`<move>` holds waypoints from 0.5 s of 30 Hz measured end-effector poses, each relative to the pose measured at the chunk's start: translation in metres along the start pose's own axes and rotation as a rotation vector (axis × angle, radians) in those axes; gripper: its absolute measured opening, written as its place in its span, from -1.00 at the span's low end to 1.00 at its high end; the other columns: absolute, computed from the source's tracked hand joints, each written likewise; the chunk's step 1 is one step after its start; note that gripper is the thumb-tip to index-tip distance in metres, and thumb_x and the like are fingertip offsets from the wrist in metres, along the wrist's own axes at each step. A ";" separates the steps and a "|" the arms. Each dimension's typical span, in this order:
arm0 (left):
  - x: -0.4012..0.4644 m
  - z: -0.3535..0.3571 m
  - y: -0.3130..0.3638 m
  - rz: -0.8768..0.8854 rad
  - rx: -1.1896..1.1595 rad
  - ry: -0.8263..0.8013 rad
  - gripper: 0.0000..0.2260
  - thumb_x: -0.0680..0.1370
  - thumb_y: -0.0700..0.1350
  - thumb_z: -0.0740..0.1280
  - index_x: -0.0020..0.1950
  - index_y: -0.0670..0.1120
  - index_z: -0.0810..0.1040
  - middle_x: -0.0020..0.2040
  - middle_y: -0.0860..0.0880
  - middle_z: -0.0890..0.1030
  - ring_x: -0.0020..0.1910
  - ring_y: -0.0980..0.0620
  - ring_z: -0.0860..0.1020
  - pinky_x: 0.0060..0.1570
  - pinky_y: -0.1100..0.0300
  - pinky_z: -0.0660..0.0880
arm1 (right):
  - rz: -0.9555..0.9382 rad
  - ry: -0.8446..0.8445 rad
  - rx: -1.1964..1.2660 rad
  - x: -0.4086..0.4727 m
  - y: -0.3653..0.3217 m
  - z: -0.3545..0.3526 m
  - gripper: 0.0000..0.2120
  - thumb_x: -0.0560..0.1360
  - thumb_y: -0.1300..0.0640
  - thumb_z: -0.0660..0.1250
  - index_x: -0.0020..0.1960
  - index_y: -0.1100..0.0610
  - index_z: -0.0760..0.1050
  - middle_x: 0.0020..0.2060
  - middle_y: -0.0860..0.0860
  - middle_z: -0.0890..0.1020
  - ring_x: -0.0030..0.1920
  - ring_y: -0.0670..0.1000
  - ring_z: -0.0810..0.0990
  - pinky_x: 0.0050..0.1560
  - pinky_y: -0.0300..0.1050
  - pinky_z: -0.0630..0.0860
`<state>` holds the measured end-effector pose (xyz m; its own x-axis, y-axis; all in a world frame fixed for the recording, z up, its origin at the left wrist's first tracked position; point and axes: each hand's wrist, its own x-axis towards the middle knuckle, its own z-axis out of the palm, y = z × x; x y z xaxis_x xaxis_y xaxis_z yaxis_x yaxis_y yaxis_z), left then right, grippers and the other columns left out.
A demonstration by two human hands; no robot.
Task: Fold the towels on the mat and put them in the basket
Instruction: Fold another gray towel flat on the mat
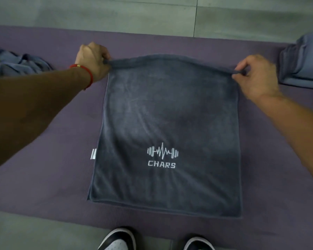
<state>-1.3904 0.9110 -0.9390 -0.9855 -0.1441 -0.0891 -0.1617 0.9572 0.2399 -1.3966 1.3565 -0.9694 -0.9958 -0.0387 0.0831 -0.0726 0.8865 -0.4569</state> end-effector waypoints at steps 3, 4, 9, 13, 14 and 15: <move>-0.046 -0.016 -0.004 -0.035 -0.088 -0.040 -0.86 0.48 -0.18 0.44 0.01 -0.17 0.68 -0.08 -0.17 0.65 -0.05 -0.14 0.60 -0.01 0.15 0.47 | 0.047 0.034 0.198 -0.042 -0.006 -0.015 -0.69 0.42 0.24 0.47 -0.21 -0.12 0.44 0.04 0.02 0.68 -0.14 -0.09 0.62 0.02 -0.21 0.55; -0.064 -0.019 -0.006 -0.052 -0.107 -0.046 -0.85 0.47 -0.18 0.45 0.02 -0.16 0.69 -0.09 -0.16 0.66 -0.07 -0.11 0.60 -0.03 0.20 0.45 | 0.056 0.036 0.214 -0.057 -0.007 -0.019 -0.70 0.43 0.25 0.47 -0.20 -0.11 0.45 0.05 -0.01 0.69 -0.19 -0.17 0.60 -0.06 -0.32 0.53; -0.158 -0.026 -0.015 -0.154 -0.252 -0.019 -0.82 0.47 -0.20 0.46 0.05 -0.07 0.72 -0.13 -0.12 0.70 -0.12 0.08 0.62 -0.17 0.34 0.42 | 0.144 -0.007 0.300 -0.138 -0.006 -0.040 -0.84 0.46 0.35 0.45 -0.06 0.12 0.60 0.14 0.03 0.67 -0.21 -0.23 0.64 -0.27 -0.43 0.58; -0.234 -0.025 -0.024 -0.221 -0.337 -0.009 -0.83 0.47 -0.15 0.43 0.01 0.04 0.73 -0.15 -0.07 0.73 -0.11 -0.02 0.68 -0.03 0.14 0.58 | 0.189 -0.044 0.312 -0.211 -0.011 -0.055 -0.86 0.42 0.38 0.48 -0.07 0.21 0.62 0.17 0.09 0.66 0.00 0.04 0.67 0.00 -0.48 0.48; -0.254 -0.024 -0.025 -0.241 -0.376 -0.007 -0.83 0.46 -0.15 0.43 -0.01 0.05 0.73 -0.16 -0.05 0.73 -0.13 0.00 0.68 -0.02 0.13 0.59 | 0.209 -0.056 0.327 -0.231 -0.012 -0.057 -0.84 0.42 0.39 0.48 -0.08 0.20 0.62 0.17 0.11 0.66 0.00 0.06 0.67 0.00 -0.50 0.47; -0.275 -0.021 -0.026 -0.255 -0.389 -0.002 -0.83 0.46 -0.17 0.44 -0.02 0.04 0.73 -0.15 -0.04 0.73 -0.13 0.01 0.68 -0.02 0.13 0.59 | 0.229 -0.074 0.336 -0.251 -0.012 -0.058 -0.82 0.41 0.40 0.49 -0.09 0.17 0.61 0.18 0.11 0.66 0.01 0.06 0.67 0.00 -0.54 0.46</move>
<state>-1.1166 0.9201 -0.9007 -0.9118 -0.3621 -0.1938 -0.4062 0.7260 0.5549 -1.1429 1.3825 -0.9340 -0.9888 0.0980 -0.1125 0.1491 0.6771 -0.7207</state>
